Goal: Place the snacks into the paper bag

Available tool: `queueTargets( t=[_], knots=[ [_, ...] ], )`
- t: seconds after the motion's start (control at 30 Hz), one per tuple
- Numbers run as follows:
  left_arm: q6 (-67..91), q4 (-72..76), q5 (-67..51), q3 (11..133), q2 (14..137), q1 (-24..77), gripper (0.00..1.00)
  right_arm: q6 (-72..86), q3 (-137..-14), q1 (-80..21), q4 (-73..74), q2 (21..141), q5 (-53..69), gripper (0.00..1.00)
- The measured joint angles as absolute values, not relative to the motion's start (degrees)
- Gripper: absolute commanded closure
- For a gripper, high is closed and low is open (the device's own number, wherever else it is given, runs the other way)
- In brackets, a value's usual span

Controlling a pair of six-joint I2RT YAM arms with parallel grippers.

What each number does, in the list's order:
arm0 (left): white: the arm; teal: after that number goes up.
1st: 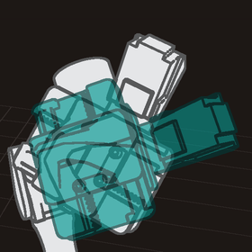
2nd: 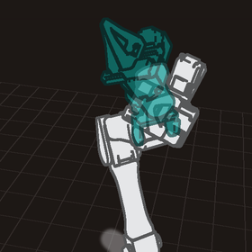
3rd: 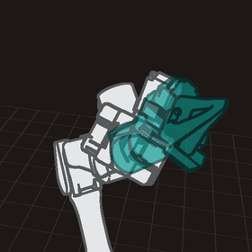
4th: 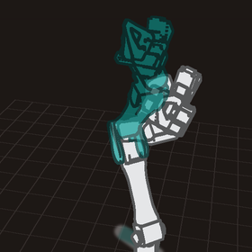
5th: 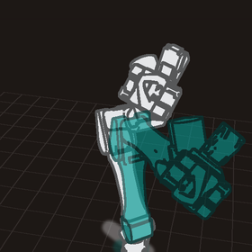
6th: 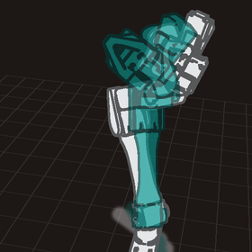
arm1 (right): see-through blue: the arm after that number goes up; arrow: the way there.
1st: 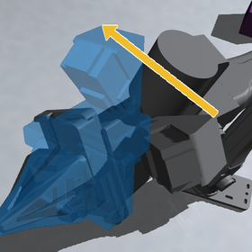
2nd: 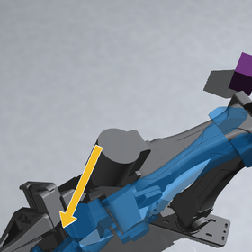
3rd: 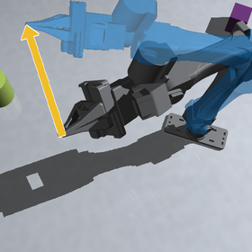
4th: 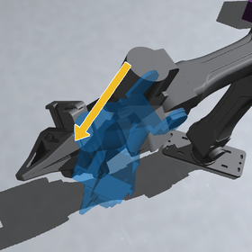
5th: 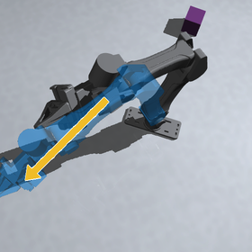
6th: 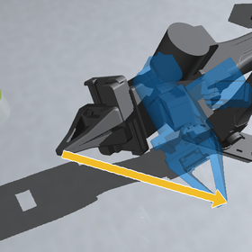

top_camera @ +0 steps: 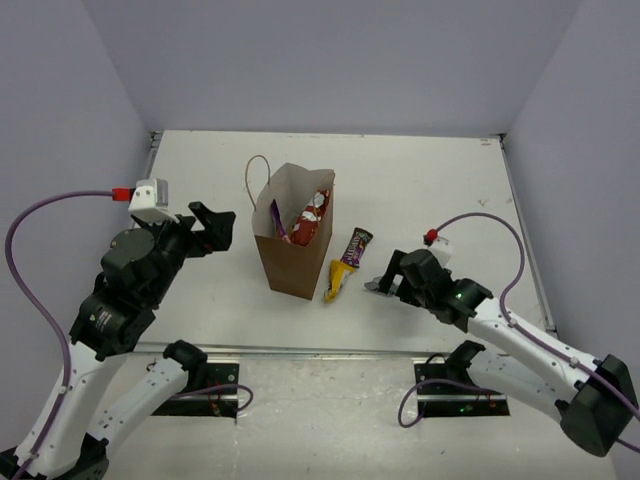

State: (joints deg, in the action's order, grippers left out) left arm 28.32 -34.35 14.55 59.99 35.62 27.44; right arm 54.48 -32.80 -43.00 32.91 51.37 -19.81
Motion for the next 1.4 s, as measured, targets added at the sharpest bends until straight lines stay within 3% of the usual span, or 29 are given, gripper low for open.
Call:
queueTargets(
  t=[0.23, 0.73, 0.83, 0.87, 0.93, 0.97, 1.0, 1.17, 1.4],
  knots=[
    [28.3, -34.0, 14.3, 59.7, 35.7, 27.4, 0.0, 51.3, -30.3, -30.9, 27.5, 52.7, -12.2, 0.01],
    [28.3, -33.5, 14.1, 59.6, 36.7, 27.4, 0.0, 62.1, -22.0, -22.5, 11.6, 60.1, 9.9, 0.01],
    [28.3, -33.5, 14.1, 59.5, 36.8, 27.4, 0.0, 65.3, -21.2, -22.5, 9.1, 60.9, 10.5, 0.24],
    [28.3, -33.5, 14.1, 59.4, 36.8, 27.4, 0.0, 66.0, -21.2, -22.5, 8.4, 61.6, 10.5, 0.43],
    [28.3, -33.4, 14.1, 59.4, 36.8, 27.4, 0.0, 67.2, -21.2, -22.5, 7.6, 62.7, 10.6, 0.67],
    [28.3, -33.4, 14.1, 59.3, 36.8, 27.4, 0.0, 67.6, -21.2, -22.5, 7.2, 63.2, 10.5, 0.93],
    [28.3, -33.4, 14.1, 59.3, 36.8, 27.4, 0.0, 67.6, -21.2, -22.5, 6.9, 63.4, 10.5, 1.0],
    [28.3, -33.4, 14.1, 59.3, 36.8, 27.4, 0.0, 67.7, -21.3, -22.5, 6.8, 61.4, 10.1, 1.0],
    [28.3, -33.4, 14.1, 59.3, 36.7, 27.4, 0.0, 63.5, -23.9, -25.7, 12.7, 45.0, 9.9, 1.0]
  ],
)
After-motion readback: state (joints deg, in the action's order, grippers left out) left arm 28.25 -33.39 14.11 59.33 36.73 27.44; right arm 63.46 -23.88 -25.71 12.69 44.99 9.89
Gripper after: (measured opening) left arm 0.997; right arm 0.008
